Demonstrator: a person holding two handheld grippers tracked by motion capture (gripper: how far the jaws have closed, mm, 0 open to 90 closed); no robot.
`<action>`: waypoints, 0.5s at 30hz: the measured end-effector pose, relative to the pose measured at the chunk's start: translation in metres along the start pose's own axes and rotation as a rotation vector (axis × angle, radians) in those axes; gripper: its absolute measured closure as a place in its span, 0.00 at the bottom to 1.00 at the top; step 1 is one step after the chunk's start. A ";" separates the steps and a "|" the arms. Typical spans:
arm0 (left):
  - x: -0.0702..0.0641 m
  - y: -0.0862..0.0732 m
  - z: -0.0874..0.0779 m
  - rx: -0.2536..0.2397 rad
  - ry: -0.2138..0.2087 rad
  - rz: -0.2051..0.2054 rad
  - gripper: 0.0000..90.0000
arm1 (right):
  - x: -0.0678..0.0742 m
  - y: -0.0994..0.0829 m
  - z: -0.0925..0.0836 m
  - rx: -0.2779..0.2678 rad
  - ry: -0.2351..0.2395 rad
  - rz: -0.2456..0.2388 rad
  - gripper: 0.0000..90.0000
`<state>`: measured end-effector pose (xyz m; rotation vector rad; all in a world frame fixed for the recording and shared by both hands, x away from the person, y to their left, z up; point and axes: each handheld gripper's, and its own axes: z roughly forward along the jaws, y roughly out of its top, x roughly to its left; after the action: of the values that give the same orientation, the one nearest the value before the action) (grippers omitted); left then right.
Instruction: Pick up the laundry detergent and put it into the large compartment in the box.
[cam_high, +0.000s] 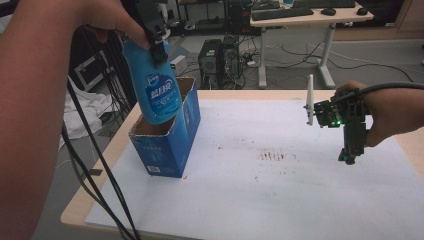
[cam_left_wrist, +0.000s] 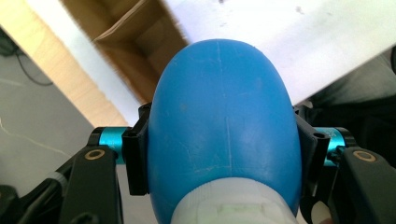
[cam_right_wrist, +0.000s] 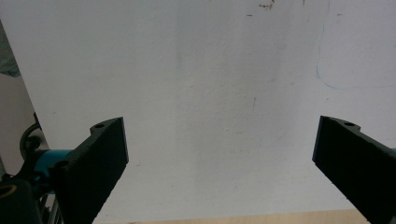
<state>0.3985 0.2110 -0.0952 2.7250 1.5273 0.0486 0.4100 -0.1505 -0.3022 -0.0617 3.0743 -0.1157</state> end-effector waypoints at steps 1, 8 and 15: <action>0.004 0.000 0.002 0.003 0.002 -0.010 0.42 | 0.000 0.000 0.000 0.002 0.002 0.002 0.03; 0.024 0.003 0.021 0.005 -0.009 -0.021 0.42 | -0.002 0.001 0.001 0.006 0.003 0.005 0.03; 0.038 0.008 0.042 0.026 -0.019 -0.003 0.42 | -0.004 0.001 0.003 0.006 0.008 0.005 0.03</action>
<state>0.4266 0.2389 -0.1360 2.7354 1.5377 0.0028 0.4144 -0.1500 -0.3049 -0.0530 3.0820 -0.1255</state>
